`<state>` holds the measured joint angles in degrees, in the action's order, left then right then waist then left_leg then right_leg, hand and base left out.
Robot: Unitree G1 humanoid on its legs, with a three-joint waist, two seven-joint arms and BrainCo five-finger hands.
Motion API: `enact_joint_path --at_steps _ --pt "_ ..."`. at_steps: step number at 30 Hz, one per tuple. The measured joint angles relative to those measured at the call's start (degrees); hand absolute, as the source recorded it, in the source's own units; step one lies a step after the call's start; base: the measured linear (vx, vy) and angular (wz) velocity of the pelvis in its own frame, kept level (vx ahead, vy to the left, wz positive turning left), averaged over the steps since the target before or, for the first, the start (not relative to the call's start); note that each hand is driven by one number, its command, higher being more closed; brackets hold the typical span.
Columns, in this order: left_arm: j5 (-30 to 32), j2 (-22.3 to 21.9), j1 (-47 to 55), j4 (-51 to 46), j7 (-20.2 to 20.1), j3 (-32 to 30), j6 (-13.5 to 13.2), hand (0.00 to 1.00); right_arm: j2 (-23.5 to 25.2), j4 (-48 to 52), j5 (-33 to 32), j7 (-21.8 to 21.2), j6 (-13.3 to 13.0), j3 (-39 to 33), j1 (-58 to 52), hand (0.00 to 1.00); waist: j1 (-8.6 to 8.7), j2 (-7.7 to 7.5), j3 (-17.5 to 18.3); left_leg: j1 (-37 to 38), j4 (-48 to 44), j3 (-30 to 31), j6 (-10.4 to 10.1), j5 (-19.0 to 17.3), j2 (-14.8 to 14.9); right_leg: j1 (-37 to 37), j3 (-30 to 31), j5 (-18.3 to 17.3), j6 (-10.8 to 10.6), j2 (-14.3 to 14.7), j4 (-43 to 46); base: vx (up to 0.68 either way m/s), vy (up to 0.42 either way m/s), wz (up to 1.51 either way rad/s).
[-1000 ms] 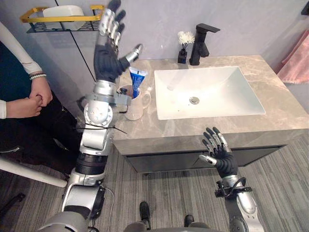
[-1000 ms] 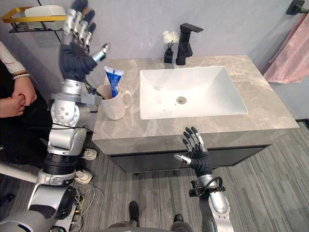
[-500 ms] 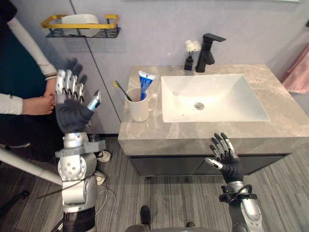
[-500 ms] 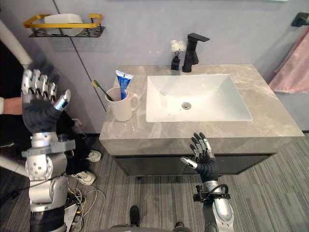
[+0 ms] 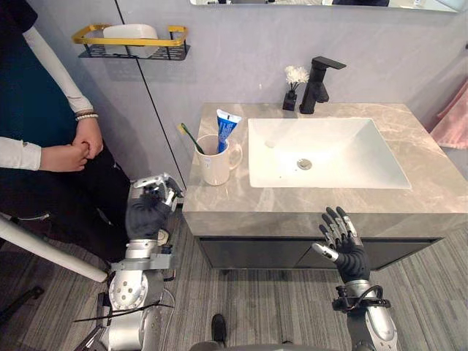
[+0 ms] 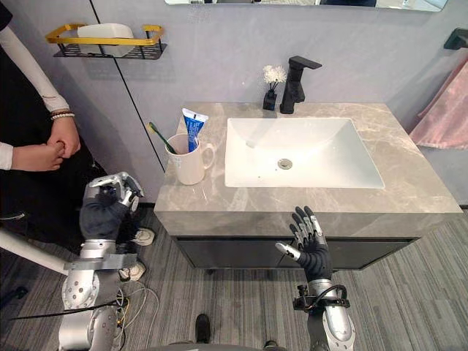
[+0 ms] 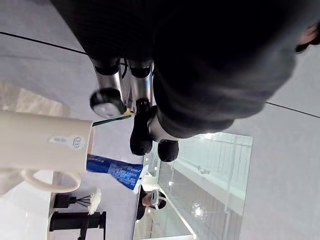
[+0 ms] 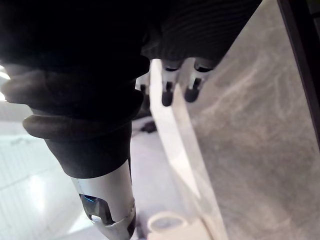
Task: Organize washtable
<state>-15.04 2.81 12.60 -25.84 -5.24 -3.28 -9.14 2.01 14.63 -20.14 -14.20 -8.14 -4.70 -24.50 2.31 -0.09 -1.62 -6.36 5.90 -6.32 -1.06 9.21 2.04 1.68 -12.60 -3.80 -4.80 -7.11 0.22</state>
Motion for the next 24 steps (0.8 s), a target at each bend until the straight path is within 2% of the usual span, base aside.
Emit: enact_joint_path --at_steps 3,7,15,20,24 --pt "0.2 0.0 -0.2 2.4 -0.2 1.1 0.4 1.0 0.0 0.0 0.0 0.1 0.0 0.0 0.0 0.0 0.01 -0.01 0.0 0.0 0.0 -0.1 0.0 0.0 0.0 0.0 0.1 0.0 0.0 0.0 -0.1 0.02 -0.005 -0.01" --pt "7.3 0.2 -1.0 5.5 -0.7 2.8 1.2 1.0 0.4 0.0 0.1 0.2 0.0 0.0 -0.1 0.0 0.01 -0.11 -0.1 0.0 0.0 -0.4 0.0 0.0 0.0 0.0 0.2 0.0 -0.1 0.0 -0.2 0.02 -0.003 -0.01" --pt "15.0 0.9 -6.1 11.6 -0.7 4.0 1.5 1.0 0.4 0.0 0.5 0.2 0.1 0.1 0.0 0.0 0.02 -0.27 -0.8 0.0 0.0 -1.8 0.0 -0.3 0.3 -1.1 1.8 0.0 -0.1 0.0 0.1 0.0 0.001 -0.09" --pt "16.2 2.4 -9.4 15.5 -0.7 4.2 2.4 1.0 0.4 0.0 0.5 0.3 0.3 0.1 0.0 0.0 0.1 -1.07 -1.6 0.0 0.0 -2.5 -0.3 -0.5 0.4 -1.5 2.4 0.0 0.0 0.0 0.1 0.02 0.0 -0.07" --pt "17.3 3.1 -10.5 18.0 -0.7 4.2 2.7 1.0 0.4 0.0 0.4 0.3 0.7 0.1 0.0 0.0 0.06 -1.09 -1.7 -0.1 0.0 -3.2 -0.4 -0.8 0.5 -1.9 3.2 0.3 -0.5 0.1 0.3 0.04 -0.004 -0.1"
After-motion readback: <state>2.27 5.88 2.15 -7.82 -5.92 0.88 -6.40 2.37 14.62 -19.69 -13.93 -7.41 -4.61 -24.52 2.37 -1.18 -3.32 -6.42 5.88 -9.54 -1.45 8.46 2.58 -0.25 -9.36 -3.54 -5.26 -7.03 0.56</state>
